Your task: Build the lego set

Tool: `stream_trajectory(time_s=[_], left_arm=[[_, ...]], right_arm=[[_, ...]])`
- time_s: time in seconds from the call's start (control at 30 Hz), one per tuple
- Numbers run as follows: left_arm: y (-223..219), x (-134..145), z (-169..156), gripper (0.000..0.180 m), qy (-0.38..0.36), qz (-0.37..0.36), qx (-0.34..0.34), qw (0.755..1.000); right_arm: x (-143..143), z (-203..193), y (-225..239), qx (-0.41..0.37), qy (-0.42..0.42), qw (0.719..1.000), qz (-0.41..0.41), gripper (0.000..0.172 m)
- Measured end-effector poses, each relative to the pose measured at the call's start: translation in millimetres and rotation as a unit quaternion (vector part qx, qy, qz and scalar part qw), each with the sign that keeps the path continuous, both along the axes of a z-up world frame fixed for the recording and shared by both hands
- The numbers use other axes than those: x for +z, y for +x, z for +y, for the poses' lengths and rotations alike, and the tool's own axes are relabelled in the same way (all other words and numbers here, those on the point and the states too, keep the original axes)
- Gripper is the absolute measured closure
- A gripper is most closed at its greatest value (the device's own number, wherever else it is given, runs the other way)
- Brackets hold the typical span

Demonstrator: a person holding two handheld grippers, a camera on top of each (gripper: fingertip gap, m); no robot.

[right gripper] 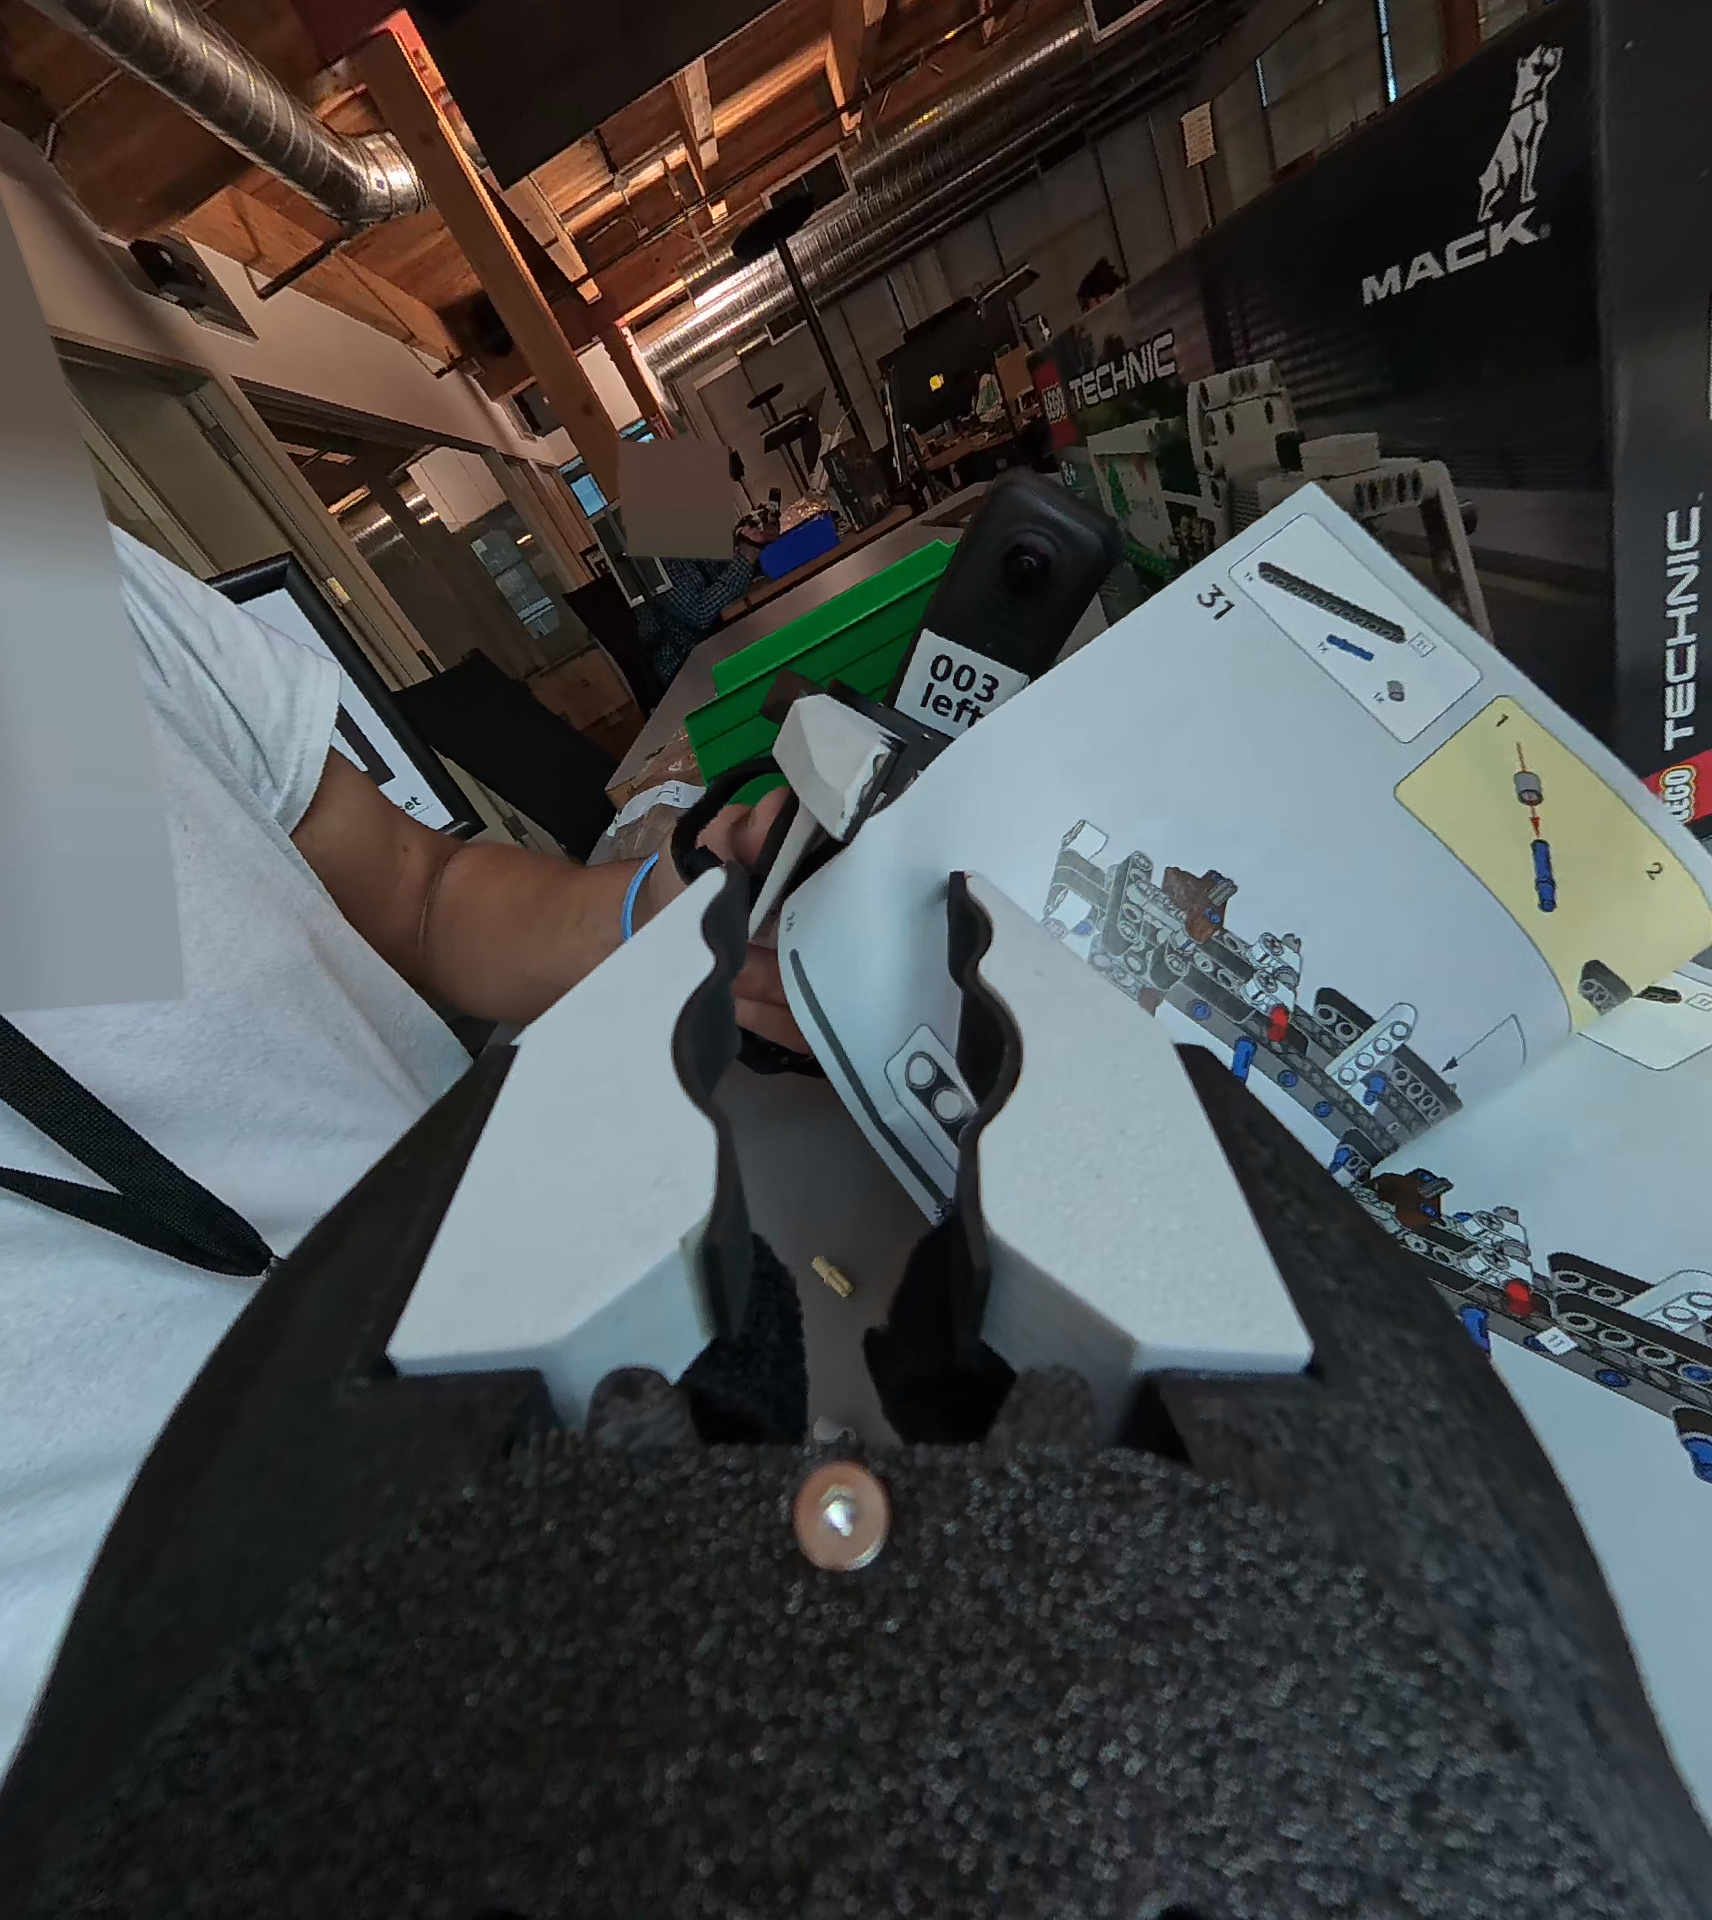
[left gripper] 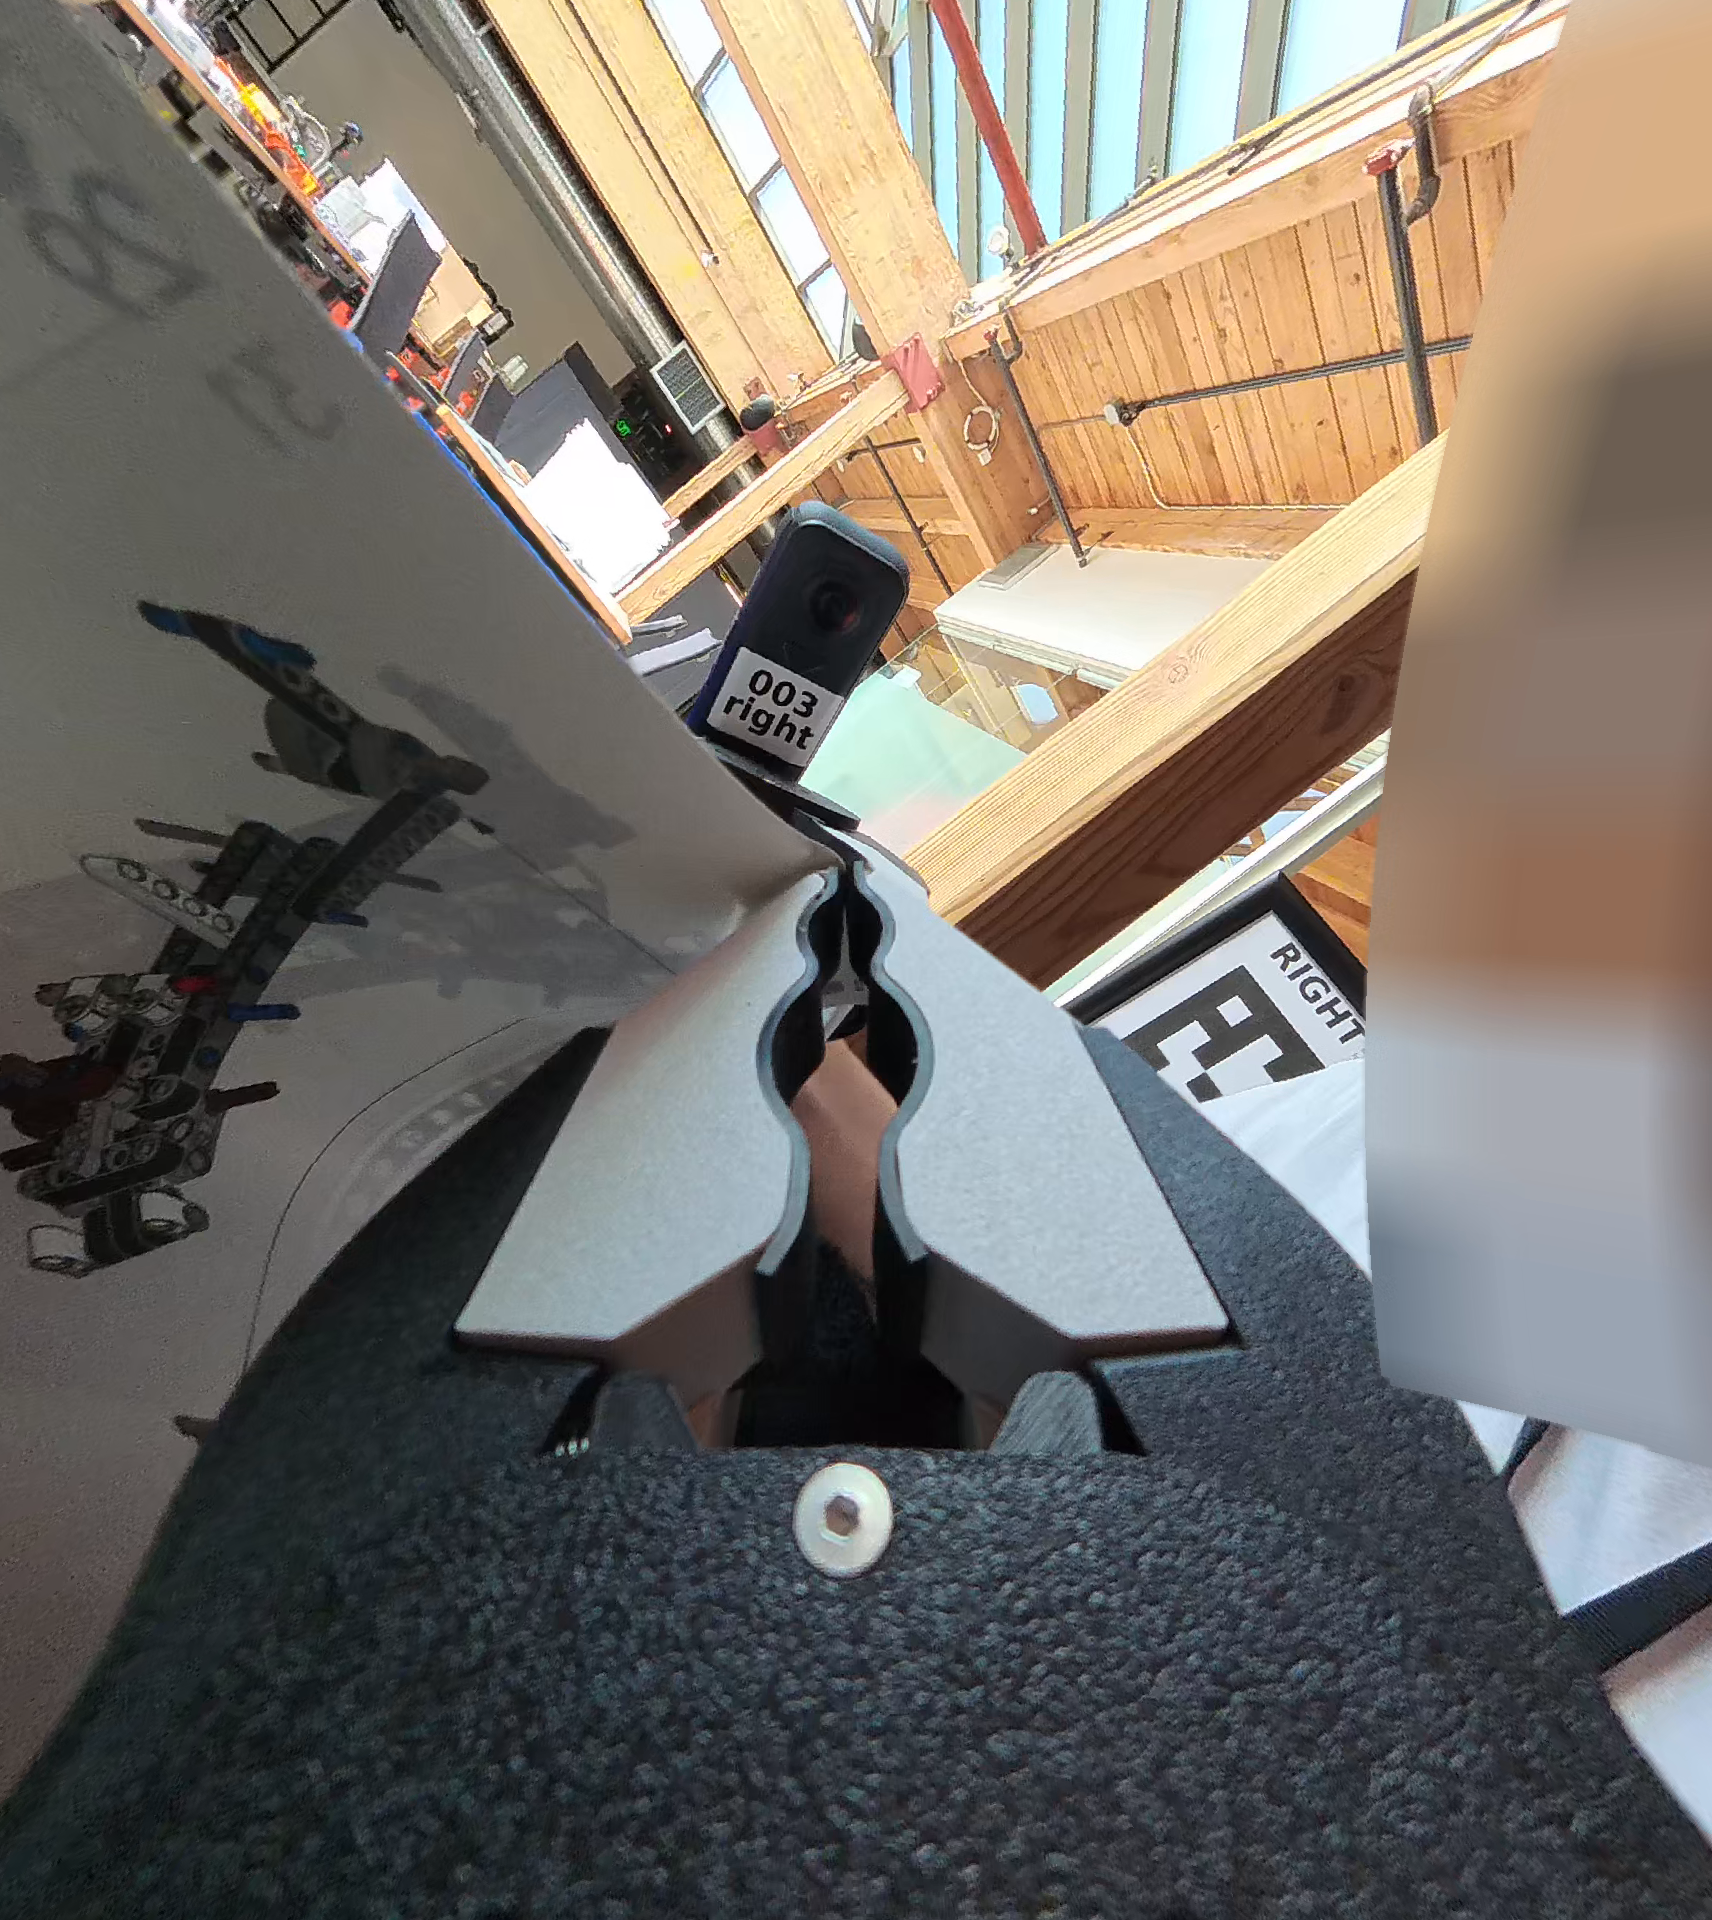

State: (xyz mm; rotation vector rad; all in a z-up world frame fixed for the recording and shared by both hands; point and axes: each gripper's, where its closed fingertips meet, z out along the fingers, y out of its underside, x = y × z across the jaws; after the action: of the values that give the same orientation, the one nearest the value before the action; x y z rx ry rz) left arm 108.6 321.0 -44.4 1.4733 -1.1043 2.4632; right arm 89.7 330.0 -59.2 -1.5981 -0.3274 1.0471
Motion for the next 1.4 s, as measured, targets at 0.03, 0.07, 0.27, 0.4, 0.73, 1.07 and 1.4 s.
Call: stream_trajectory(time_s=[0.03,0.07,0.27,0.4,0.73,1.07,1.4], left_arm=[[0.0,0.1,-0.1,0.18,0.005,-0.002,0.002,1.0],[0.0,-0.1,-0.3,0.18,0.011,-0.004,0.005,1.0],[-0.7,0.5,-3.0,0.18,0.027,-0.009,0.006,1.0],[-1.4,-0.3,-3.1,0.18,0.022,-0.009,0.002,1.0],[-3.5,-0.4,-4.8,0.18,0.022,-0.012,-0.004,1.0],[-4.0,-0.2,-2.4,0.18,0.02,-0.012,-0.003,1.0],[-7.4,-0.2,-0.1,0.18,0.023,-0.012,-0.001,1.0]], right_arm=[[0.0,-0.2,-0.3,0.001,0.0,1.0,-0.001,0.135],[0.0,-0.2,-0.6,0.001,0.0,1.0,-0.001,0.136],[1.1,-1.3,-1.9,0.008,0.0,1.0,0.008,0.137],[0.4,-1.7,-2.7,0.014,0.0,1.0,0.014,0.136],[-0.1,-1.4,-2.2,0.014,0.001,1.0,0.018,0.14],[0.1,0.3,3.1,0.004,0.0,1.0,0.028,0.151],[2.9,0.1,6.6,-0.004,0.008,1.0,0.029,0.16]])
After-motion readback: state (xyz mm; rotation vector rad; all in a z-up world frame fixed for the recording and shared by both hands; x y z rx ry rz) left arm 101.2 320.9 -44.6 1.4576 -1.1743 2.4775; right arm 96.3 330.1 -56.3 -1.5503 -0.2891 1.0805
